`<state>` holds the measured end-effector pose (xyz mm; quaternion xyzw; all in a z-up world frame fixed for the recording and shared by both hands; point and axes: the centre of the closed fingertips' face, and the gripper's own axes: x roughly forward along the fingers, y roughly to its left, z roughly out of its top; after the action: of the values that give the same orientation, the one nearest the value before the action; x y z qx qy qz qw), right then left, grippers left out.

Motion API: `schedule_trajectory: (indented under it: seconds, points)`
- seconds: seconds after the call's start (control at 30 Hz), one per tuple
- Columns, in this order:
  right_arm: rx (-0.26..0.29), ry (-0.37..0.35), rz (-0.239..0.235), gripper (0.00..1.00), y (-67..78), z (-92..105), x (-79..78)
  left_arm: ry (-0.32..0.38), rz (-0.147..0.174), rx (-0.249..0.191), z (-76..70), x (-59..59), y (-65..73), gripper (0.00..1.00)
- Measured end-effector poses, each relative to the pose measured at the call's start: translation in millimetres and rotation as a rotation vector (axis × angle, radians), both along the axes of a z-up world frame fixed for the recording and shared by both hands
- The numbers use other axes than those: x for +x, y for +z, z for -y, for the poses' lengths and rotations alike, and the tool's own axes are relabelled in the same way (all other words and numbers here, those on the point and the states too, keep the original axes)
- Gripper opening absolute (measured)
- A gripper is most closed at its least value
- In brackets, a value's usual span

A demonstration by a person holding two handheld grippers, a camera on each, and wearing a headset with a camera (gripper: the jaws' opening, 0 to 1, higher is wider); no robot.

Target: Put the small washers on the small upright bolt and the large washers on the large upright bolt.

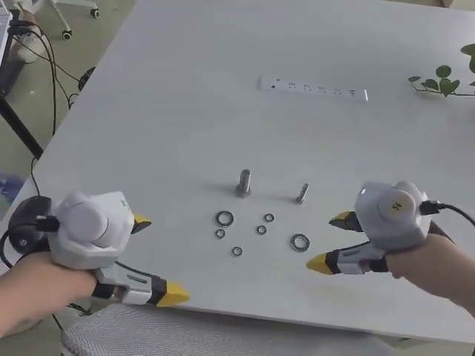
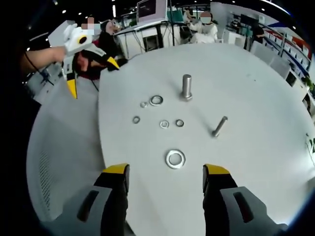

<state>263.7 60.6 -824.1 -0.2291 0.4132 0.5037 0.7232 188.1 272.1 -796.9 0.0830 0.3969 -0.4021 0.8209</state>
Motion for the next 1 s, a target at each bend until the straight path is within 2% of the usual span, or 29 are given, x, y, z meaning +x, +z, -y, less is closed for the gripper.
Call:
schedule_trajectory:
  seconds: [0.1, 0.2, 0.43, 0.53, 0.67, 0.73, 0.9, 1.0]
  points:
    - [-0.032, 0.019, -0.01, 0.6, -4.1, -1.8, 1.6, 0.008, -0.009, -0.027, 4.0, 0.4, 1.5, 0.9]
    - [-0.052, 0.025, -0.014, 0.57, -7.8, -3.3, 4.6, -0.007, -0.001, -0.011, 4.4, 0.0, -0.1, 0.9]
    - [-0.099, 0.054, -0.019, 0.52, -17.4, -5.4, 8.3, -0.007, 0.009, -0.009, 4.2, 2.3, 5.3, 0.88]
    - [-0.123, 0.059, -0.025, 0.5, -21.9, -4.7, 9.7, -0.017, 0.015, 0.016, 2.0, 2.5, 4.3, 0.86]
    - [-0.146, 0.086, -0.021, 0.49, -26.9, -7.5, 11.5, -0.017, 0.015, 0.007, 3.9, 3.6, 5.4, 0.84]
    - [-0.161, 0.096, -0.02, 0.48, -30.2, -8.0, 12.8, -0.029, 0.015, 0.023, 2.7, 3.8, 2.9, 0.84]
    - [-0.178, 0.106, -0.043, 0.43, -34.0, -11.7, 13.7, -0.021, 0.013, 0.01, 1.7, 6.7, 2.1, 0.83]
    - [-0.204, 0.148, -0.039, 0.42, -37.8, -13.0, 13.0, -0.018, 0.016, 0.006, 1.2, 8.0, 3.5, 0.83]
